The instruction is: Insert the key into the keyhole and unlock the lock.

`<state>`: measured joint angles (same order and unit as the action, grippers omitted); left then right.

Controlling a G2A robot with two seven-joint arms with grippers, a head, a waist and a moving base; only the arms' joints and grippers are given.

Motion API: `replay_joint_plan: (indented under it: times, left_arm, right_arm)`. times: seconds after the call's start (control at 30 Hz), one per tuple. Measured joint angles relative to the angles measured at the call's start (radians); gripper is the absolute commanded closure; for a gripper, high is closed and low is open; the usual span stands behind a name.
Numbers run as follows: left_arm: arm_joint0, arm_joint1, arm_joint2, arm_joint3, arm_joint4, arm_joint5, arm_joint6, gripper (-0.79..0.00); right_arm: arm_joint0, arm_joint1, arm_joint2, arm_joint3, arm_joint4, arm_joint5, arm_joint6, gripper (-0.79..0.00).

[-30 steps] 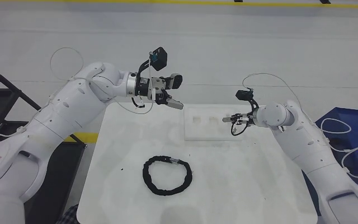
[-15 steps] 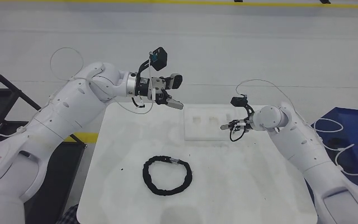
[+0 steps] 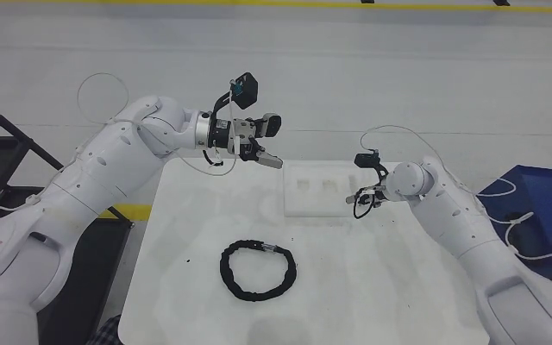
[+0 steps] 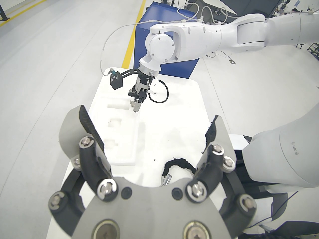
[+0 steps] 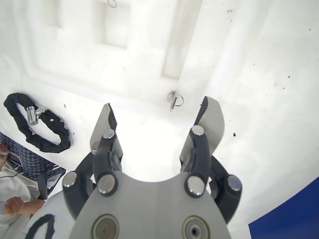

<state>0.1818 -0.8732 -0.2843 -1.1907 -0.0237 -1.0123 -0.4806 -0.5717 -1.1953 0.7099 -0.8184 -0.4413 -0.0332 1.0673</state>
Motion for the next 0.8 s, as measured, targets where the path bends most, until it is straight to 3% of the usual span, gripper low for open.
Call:
replay_joint_plan:
  times: [0.3, 0.53, 0.8]
  left_arm:
    - [0.000, 0.000, 0.000, 0.000, 0.000, 0.000, 0.000, -0.785]
    - [0.000, 0.000, 0.000, 0.000, 0.000, 0.000, 0.000, -0.785]
    - [0.000, 0.000, 0.000, 0.000, 0.000, 0.000, 0.000, -0.785]
  right_arm:
    - [0.017, -0.024, -0.014, 0.064, -0.010, 0.012, -0.028, -0.283]
    - [0.030, -0.046, -0.029, 0.102, -0.012, 0.014, -0.027, -0.222]
    - [0.045, -0.071, -0.046, 0.143, -0.023, 0.037, -0.026, -0.099]
